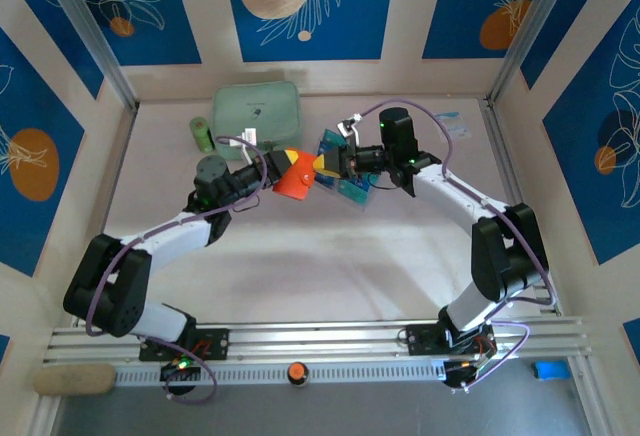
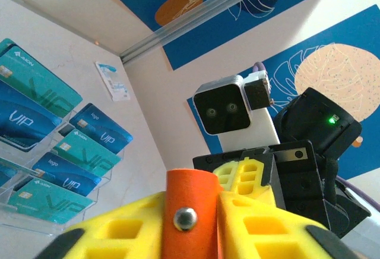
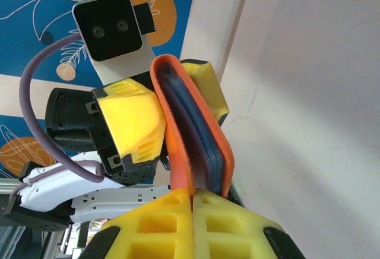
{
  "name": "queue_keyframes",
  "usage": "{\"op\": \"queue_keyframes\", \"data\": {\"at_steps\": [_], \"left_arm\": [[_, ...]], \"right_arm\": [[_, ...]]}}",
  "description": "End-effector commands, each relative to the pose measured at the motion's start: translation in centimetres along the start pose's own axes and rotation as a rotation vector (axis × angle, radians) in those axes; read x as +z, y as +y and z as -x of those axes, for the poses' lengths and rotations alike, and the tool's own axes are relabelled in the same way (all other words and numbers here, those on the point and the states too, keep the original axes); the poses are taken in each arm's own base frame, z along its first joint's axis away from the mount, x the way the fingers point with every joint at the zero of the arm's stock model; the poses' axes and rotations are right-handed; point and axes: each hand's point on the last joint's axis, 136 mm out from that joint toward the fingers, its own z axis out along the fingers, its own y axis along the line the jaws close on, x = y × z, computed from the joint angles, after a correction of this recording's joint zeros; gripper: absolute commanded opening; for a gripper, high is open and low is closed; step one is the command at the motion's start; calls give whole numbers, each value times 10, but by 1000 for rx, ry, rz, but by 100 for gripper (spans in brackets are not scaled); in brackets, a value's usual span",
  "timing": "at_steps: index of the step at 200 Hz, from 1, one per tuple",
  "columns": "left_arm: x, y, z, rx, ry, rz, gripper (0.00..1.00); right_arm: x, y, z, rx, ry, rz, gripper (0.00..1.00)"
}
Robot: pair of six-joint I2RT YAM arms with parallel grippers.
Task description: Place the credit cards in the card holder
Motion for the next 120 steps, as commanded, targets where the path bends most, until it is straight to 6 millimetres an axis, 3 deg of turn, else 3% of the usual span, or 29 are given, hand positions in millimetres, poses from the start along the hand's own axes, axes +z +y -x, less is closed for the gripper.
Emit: {"op": "queue_keyframes", "data": {"at_steps": [1, 29, 49, 69, 98, 120], "left_arm": [[-1, -16, -2, 49, 13, -48, 22], [-2, -11, -4, 57, 17, -23, 15], [-8, -2, -6, 67, 3, 27, 10], [-15, 9, -7, 74, -24, 93, 1], [-25, 22, -8, 74, -67, 187, 0], [-32, 31, -10, 67, -93, 264, 0]], "right_arm": [[1, -6, -4, 20, 19, 5, 0], [-3, -6, -2, 7, 20, -20, 0], [-13, -17, -4, -1, -28, -143, 30], [-18, -34, -13, 3, -62, -284, 43], [-9, -61, -32, -15, -73, -509, 50], [5, -64, -40, -62, -73, -592, 51]]}}
